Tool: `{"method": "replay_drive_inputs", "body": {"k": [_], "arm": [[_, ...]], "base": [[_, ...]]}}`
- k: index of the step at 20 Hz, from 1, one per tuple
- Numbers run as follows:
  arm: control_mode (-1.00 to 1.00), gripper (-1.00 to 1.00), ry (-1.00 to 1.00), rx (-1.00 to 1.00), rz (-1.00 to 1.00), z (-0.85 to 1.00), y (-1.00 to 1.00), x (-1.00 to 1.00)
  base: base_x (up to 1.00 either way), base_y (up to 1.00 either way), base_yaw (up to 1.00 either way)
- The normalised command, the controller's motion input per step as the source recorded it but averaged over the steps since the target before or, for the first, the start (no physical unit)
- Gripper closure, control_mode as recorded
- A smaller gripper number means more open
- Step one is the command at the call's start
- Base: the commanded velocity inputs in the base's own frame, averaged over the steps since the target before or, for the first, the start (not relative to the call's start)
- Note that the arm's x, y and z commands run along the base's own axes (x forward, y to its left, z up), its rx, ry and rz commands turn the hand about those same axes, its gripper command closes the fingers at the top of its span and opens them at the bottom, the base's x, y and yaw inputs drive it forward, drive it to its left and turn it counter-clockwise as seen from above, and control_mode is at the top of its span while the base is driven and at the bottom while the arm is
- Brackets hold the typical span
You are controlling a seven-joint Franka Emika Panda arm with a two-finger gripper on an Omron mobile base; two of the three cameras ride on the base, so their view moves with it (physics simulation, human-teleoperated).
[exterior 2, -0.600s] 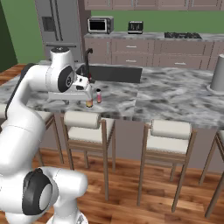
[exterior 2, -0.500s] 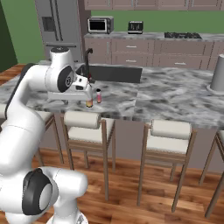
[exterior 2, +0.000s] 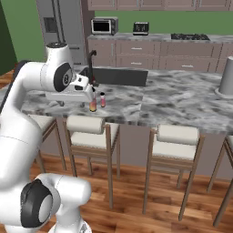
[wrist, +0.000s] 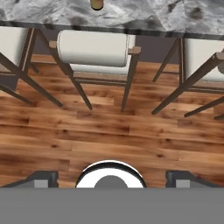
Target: Place the large bottle from the dining counter next to the other large bottle outside the sink, and place the small bottle from the dining counter next to the other small bottle inside the sink.
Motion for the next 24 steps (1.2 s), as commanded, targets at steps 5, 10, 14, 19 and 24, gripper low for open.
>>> {"method": "replay_drive_inputs", "body": {"k": [5, 10, 14, 19, 24], "arm": [[-1.0, -1.0, 0.06, -0.03, -0.07, 0.44, 0.01, 0.0], [1.0, -1.0, 0.05, -0.03, -0.01, 0.15, 0.12, 0.0], [1.0, -1.0, 0.0, 0.0, 0.0, 0.0, 0.0, 0.0], [1.0, -1.0, 0.0, 0.0, 0.0, 0.0, 0.0, 0.0], [1.0, -1.0, 0.0, 0.0, 0.0, 0.0, 0.0, 0.0]], "base": [[0.0, 0.0, 0.0], [0.0, 0.03, 0.0], [0.25, 0.25, -0.03], [0.91, 0.43, -0.11], [0.79, 0.15, -0.07]]}}
